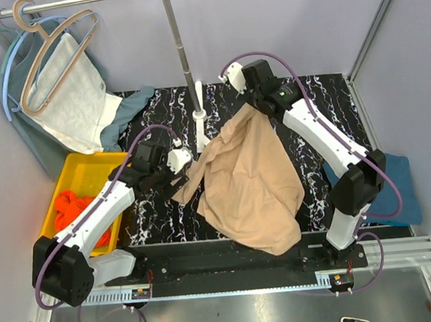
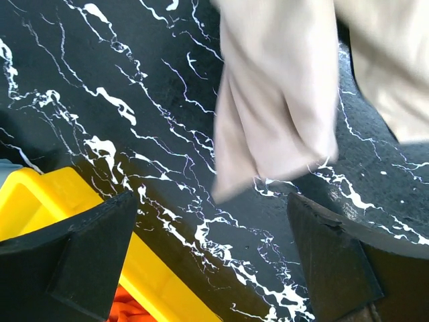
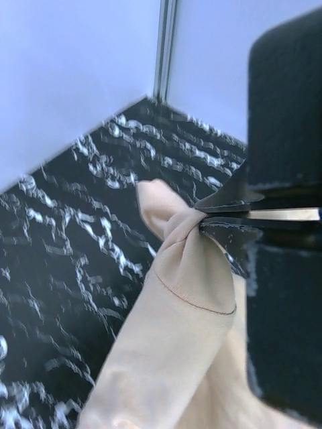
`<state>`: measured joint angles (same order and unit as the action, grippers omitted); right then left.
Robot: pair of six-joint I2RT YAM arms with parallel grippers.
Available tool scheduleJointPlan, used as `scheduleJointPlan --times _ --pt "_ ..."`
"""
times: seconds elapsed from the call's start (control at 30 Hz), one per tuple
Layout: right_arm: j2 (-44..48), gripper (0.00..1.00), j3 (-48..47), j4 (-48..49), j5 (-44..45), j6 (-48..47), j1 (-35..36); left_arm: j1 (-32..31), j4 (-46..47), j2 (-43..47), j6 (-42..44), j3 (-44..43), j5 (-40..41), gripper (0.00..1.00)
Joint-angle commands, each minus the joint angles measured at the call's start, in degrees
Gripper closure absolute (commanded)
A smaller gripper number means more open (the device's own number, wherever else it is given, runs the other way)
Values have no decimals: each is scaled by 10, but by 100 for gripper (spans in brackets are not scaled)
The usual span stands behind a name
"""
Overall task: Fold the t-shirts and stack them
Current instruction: Flatten the tshirt out
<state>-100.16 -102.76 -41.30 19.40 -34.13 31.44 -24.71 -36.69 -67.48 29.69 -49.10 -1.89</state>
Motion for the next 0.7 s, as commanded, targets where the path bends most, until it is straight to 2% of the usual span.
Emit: scheduleJointPlan --times 0.0,0.33,0.47,0.67 --pt "-48 100 -81 58 98 -52 -6 -4 7 21 -7 10 -8 1" --pt "-139 100 -145 126 130 -43 -14 -11 49 -34 -3 1 17 1" --pt "-201 100 -219 134 173 -45 -23 -10 56 -61 0 -13 18 1" --pt "-249 100 -229 161 228 -50 -66 -13 65 -127 9 -28 -5 1"
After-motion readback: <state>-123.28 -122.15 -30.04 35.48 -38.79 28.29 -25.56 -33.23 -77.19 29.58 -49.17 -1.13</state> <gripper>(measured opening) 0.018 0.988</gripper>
